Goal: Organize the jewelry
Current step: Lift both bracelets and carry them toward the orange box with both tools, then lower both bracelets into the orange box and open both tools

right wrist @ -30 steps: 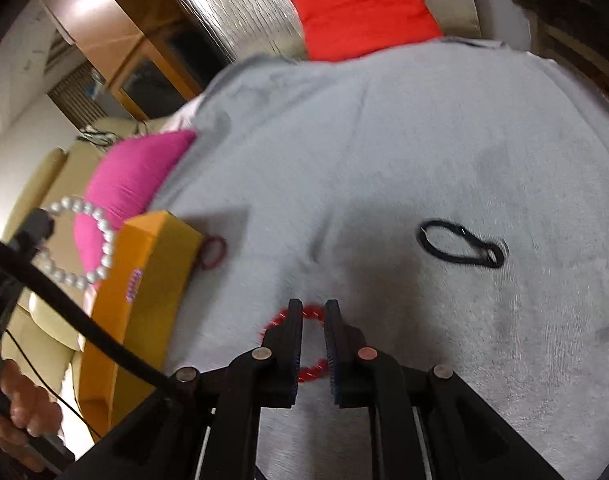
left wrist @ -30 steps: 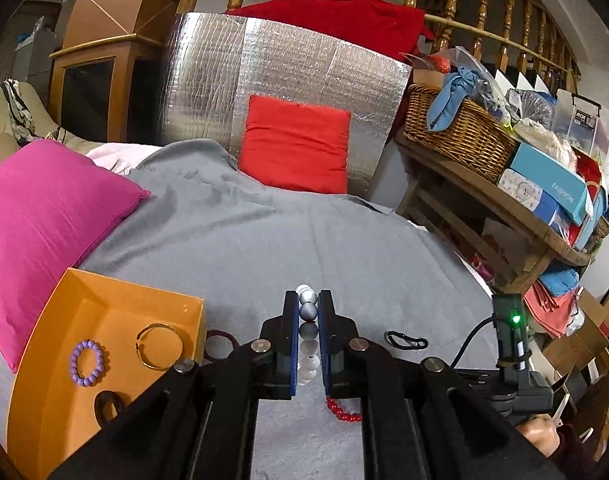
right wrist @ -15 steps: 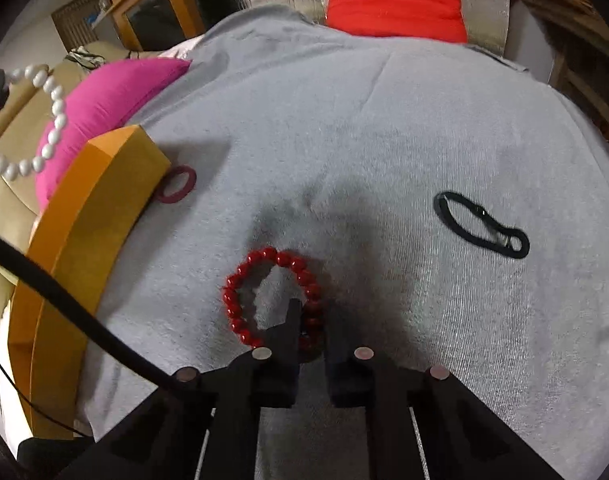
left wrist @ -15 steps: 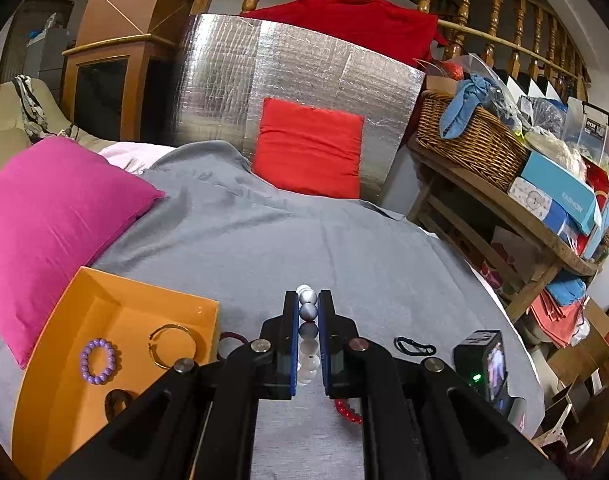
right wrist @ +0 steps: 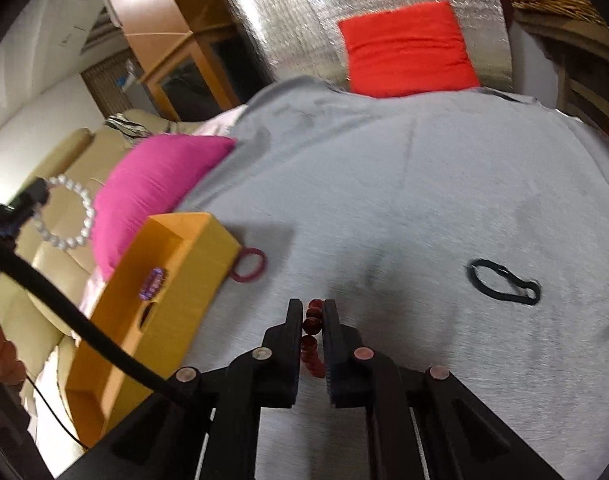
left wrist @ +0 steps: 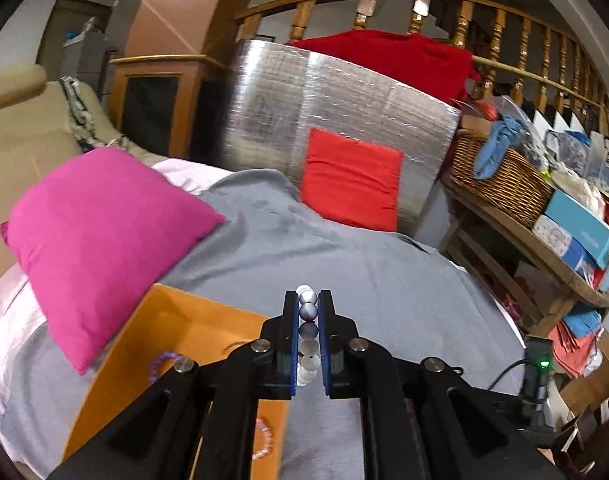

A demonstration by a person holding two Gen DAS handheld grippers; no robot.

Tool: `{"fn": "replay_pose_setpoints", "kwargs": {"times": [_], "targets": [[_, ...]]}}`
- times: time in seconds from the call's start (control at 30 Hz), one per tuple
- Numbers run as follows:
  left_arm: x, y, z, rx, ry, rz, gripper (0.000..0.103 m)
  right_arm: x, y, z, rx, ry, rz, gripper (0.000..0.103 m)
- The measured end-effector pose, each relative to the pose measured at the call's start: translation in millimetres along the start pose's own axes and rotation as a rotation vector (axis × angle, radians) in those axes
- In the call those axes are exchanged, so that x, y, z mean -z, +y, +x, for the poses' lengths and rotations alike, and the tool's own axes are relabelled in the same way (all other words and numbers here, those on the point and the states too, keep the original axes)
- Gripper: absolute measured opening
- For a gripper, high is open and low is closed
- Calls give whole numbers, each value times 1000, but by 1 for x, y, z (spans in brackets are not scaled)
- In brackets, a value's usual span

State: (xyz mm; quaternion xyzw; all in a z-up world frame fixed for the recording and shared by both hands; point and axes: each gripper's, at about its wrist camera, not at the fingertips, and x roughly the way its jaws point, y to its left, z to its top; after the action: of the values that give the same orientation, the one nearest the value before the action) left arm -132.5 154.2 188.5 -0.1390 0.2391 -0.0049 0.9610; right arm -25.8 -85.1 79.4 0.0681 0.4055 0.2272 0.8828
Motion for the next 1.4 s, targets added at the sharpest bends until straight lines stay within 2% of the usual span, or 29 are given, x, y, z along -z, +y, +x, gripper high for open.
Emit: {"fn": "replay_pose_setpoints", "kwargs": {"times": [0.27,0.53,0.73,0.87,1.1,1.4], "targets": [[4,32,-12,-70,8,-11,9,-3,51,-13,-136,-100,-41,11],[19,59,-20,-120,55,-16,9,0,118,-18,-281,-140,-108,11],[43,86,-17,-160,121,-72,9,16,162,0,-363,-84,-177,11],[55,99,-9,-162,162,-102,9,31,184,17,-383,-26,-222,11],[75,118,17,-182,275,-152,9,53,204,55,-365,110,-279,11],[89,132,37,-207,352,-179,9,59,207,71,-344,137,-283,11]]}}
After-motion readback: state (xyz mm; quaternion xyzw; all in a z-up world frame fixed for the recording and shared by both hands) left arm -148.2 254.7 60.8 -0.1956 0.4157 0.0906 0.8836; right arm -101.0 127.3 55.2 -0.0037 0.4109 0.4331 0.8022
